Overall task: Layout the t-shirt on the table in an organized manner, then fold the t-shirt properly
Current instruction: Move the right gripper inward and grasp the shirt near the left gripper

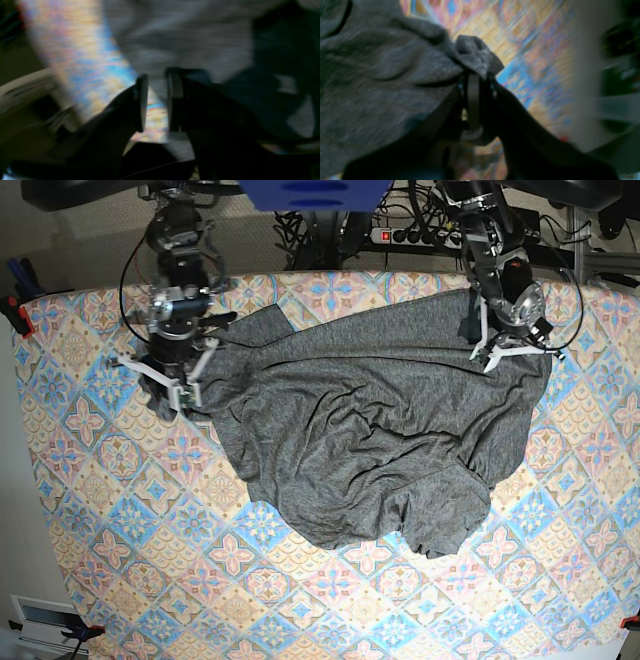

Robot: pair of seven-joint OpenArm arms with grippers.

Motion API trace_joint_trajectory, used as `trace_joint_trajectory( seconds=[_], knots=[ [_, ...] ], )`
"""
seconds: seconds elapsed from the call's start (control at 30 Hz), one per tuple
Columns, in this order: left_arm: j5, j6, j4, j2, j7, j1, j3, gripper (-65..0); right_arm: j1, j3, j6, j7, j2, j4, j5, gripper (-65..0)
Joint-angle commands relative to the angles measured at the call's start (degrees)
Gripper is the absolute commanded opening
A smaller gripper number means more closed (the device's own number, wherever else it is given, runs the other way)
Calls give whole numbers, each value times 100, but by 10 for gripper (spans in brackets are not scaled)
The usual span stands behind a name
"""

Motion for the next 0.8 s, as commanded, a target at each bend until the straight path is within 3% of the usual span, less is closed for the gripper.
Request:
trace_joint_trajectory(
  seconds=[0.0, 0.2, 0.33, 0.53, 0.77],
  knots=[
    [43, 121, 10, -7, -40, -149, -2, -511, 16, -229, -3, 120, -131, 129, -193, -650],
    [509, 121, -754, -7, -49, -325, -2, -511, 7, -1574, -3, 67, -694, 129, -1494, -650],
    [580, 121, -869, 2, -58, -334, -2, -511, 7, -2505, -3, 67, -931, 102, -1889, -650],
    [580, 121, -877, 73, -49, -316, -10, -511, 60, -3393, -3, -20, -905, 94, -1538, -650],
    [580, 121, -886, 108, -58, -281, -10, -511, 244, -3499, 6, -108, -799, -249, -826, -650]
  ],
)
